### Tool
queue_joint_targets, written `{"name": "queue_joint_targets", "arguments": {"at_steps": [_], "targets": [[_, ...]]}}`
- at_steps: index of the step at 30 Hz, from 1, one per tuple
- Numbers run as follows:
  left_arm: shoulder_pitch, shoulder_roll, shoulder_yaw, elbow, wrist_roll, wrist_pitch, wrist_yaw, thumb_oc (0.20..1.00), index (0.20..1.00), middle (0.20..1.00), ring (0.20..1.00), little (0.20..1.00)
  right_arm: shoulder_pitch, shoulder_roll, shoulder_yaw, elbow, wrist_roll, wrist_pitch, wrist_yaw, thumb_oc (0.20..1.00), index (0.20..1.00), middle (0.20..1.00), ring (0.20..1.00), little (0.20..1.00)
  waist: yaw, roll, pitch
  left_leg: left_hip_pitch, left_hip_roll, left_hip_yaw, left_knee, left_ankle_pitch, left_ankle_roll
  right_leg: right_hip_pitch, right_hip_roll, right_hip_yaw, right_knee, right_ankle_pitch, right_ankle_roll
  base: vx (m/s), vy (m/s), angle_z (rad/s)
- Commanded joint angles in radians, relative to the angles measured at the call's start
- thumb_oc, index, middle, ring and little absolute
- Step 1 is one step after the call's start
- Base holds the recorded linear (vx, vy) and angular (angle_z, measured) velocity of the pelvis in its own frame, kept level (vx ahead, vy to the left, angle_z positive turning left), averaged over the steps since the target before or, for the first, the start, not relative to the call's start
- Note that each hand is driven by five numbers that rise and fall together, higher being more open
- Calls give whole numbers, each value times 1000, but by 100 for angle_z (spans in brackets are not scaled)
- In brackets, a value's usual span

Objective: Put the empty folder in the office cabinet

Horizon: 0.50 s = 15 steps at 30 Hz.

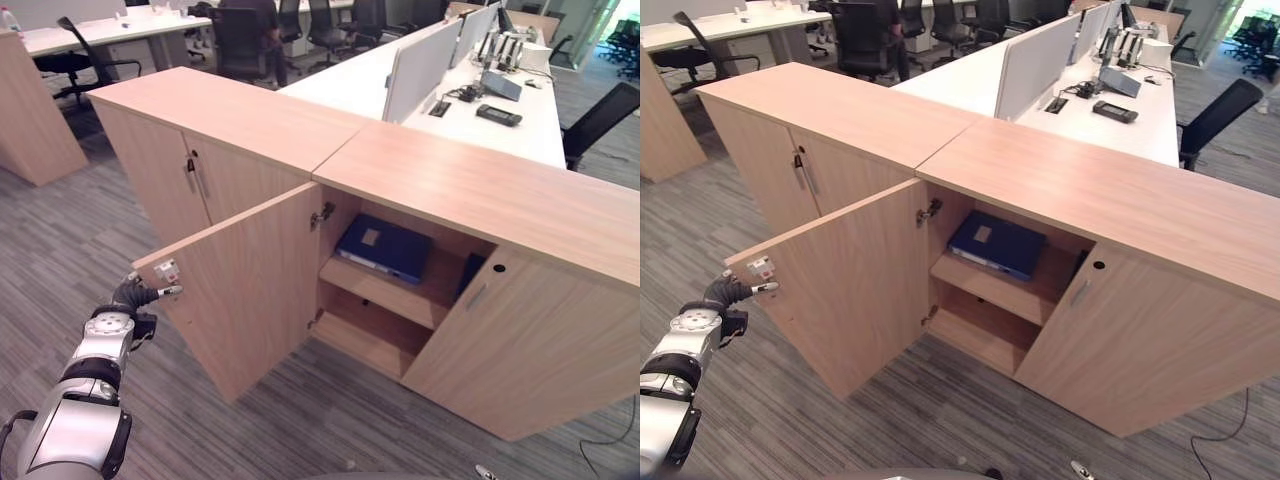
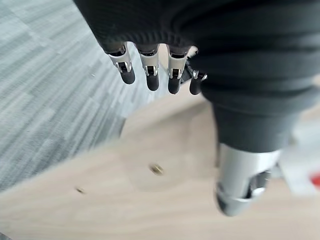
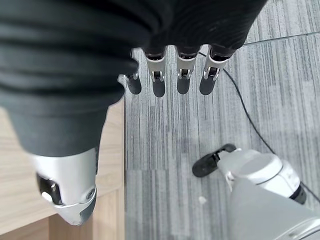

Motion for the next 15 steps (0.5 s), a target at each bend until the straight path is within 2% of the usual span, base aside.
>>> {"name": "queue_joint_targets", "arguments": {"at_steps": [1, 11, 15], "targets": [[-136, -27, -1, 26, -47, -61, 9, 1000, 1000, 1000, 1000, 1000, -42, -35, 34, 36, 6, -12, 0, 1000, 1000, 1000, 1000, 1000, 11, 58, 18, 15, -62, -46, 16, -139, 51, -75, -15, -64, -5, 66, 74, 0, 0, 0], [-226, -94, -108, 61, 41, -62, -1, 1000, 1000, 1000, 1000, 1000, -47, -28, 52, 44, 5, -13, -4, 1000, 1000, 1000, 1000, 1000, -14, 58, 12, 26, -59, -33, 13, -144, 50, -78, -10, -53, -5, 66, 74, 0, 0, 0], [-262, -152, -165, 61, 98, -60, -1, 1000, 1000, 1000, 1000, 1000, -50, -23, 59, 50, 6, -11, -10, 1000, 1000, 1000, 1000, 1000, -27, 54, 12, 26, -58, -31, 13, -145, 50, -82, -6, -46, -5, 68, 74, 0, 0, 0]]}}
